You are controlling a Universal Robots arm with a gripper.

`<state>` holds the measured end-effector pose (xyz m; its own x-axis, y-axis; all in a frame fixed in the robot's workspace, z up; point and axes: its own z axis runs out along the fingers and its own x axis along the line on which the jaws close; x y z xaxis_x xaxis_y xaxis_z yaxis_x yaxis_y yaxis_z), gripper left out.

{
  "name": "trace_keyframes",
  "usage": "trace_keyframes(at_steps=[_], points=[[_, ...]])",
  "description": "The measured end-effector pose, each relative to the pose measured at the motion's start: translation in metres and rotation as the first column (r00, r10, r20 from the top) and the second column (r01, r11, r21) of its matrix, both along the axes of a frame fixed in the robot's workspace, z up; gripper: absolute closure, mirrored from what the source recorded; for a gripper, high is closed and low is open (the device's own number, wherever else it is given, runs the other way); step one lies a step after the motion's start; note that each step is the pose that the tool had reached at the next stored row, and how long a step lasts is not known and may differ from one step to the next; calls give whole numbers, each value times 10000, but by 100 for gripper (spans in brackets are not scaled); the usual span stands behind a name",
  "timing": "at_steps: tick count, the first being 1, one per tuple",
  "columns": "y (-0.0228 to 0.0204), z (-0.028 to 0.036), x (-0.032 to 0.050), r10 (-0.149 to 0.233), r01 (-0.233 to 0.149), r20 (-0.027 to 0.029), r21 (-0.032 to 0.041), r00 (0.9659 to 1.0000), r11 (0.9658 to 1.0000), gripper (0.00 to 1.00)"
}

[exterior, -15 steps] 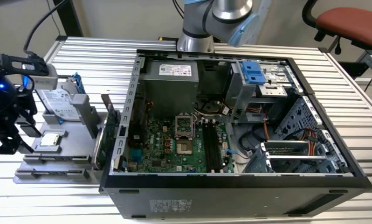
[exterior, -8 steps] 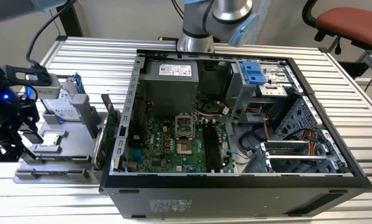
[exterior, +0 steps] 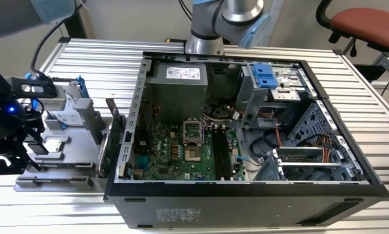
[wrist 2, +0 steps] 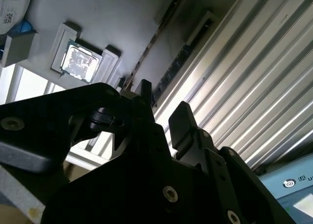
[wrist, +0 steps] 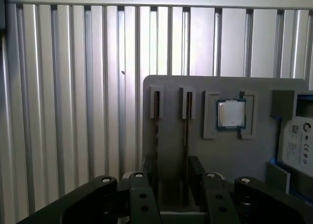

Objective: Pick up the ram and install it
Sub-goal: 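Pick up the ram and move it above insertion slot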

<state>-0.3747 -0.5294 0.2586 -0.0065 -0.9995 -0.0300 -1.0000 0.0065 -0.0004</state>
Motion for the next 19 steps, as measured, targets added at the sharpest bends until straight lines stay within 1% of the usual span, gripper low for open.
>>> trace_keyframes(at_steps=[5,9,14,19], points=[[-4,-91,-2,0,0,23,0,10000,10000,0],[-10,-164,-15,0,0,25,0,10000,10000,0],[-33,-254,-23,-1,1,22,-2,10000,10000,0],[-73,-347,-27,0,0,27,2,10000,10000,0]])
